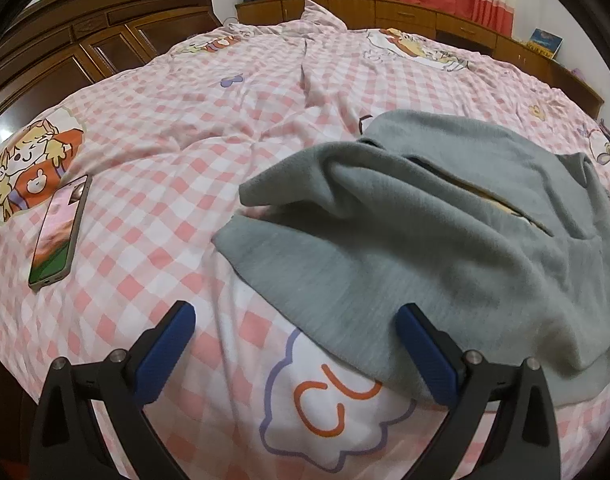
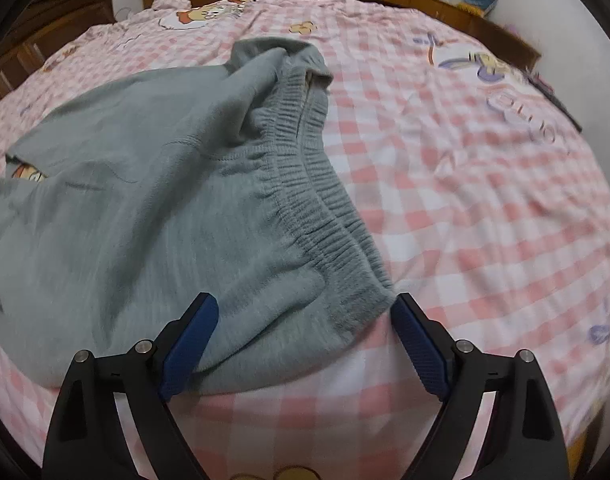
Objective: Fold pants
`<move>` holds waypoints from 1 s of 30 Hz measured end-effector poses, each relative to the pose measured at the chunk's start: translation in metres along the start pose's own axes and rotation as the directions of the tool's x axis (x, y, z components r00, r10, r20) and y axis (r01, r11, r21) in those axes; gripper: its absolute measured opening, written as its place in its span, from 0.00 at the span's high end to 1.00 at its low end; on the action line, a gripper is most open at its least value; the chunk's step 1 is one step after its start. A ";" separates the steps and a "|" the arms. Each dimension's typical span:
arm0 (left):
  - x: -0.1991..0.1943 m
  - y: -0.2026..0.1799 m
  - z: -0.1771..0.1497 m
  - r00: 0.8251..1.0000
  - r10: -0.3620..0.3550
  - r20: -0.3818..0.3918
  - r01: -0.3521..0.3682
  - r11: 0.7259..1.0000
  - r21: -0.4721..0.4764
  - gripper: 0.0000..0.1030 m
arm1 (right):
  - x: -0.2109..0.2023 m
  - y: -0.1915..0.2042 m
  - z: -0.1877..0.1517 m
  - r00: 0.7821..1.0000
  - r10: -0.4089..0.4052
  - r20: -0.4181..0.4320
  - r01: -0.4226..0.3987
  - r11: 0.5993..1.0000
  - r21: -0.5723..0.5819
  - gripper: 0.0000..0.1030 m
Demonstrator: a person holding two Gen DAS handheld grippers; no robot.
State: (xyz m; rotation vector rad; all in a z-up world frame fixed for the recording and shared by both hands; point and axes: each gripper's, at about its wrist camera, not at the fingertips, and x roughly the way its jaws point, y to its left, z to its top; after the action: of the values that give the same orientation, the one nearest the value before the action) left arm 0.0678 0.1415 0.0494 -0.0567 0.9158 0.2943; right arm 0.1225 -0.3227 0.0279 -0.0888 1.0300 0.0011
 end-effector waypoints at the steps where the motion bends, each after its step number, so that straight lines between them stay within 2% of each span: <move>1: 0.001 0.000 0.000 1.000 -0.001 0.000 0.001 1.000 -0.001 0.00 | 0.003 -0.002 0.000 1.000 0.011 -0.001 -0.011 1.000 0.015 0.13; 3: 0.001 0.000 0.000 1.000 0.002 0.000 -0.002 1.000 -0.001 0.01 | 0.005 -0.003 0.002 1.000 0.026 0.000 -0.026 0.999 0.034 0.16; 5: 0.001 0.000 0.000 1.000 0.002 0.001 -0.002 1.000 -0.001 0.01 | 0.006 -0.002 0.005 0.999 0.037 -0.009 -0.037 0.998 0.042 0.25; 7: 0.001 0.000 0.000 1.000 0.000 0.003 0.000 1.000 0.000 0.00 | 0.005 0.000 0.009 0.999 0.044 -0.010 -0.044 0.998 0.036 0.47; 11: -0.003 -0.005 0.001 1.000 -0.006 0.009 0.006 1.000 0.006 0.01 | -0.002 0.003 0.013 1.000 0.009 -0.010 -0.008 0.999 0.043 0.66; 14: -0.011 -0.010 0.000 1.000 -0.002 0.020 0.001 1.000 0.024 0.01 | -0.012 -0.007 0.014 0.999 0.033 0.012 -0.034 0.996 0.086 0.78; 17: -0.018 -0.013 0.000 1.000 0.001 0.029 -0.002 0.999 0.037 0.01 | -0.025 -0.021 0.015 0.995 0.085 0.044 -0.091 0.985 0.148 0.83; 20: -0.026 -0.015 0.002 0.999 0.008 0.046 -0.010 0.999 0.047 0.01 | -0.038 -0.026 0.015 0.994 0.086 0.073 -0.096 0.983 0.153 0.88; 26: -0.039 -0.018 0.003 0.997 -0.002 0.073 -0.002 0.998 0.061 0.01 | -0.086 -0.048 0.013 0.986 -0.030 0.165 -0.004 0.979 0.203 0.92; 30: -0.042 -0.021 -0.002 0.998 -0.014 0.066 0.009 0.997 0.071 0.01 | -0.106 -0.069 0.009 0.981 -0.076 0.176 0.035 0.973 0.229 0.92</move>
State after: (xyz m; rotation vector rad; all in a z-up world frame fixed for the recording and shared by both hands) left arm 0.0485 0.1117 0.0796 0.0131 0.8585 0.2513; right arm 0.0782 -0.3860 0.1284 0.0875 0.8368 -0.1560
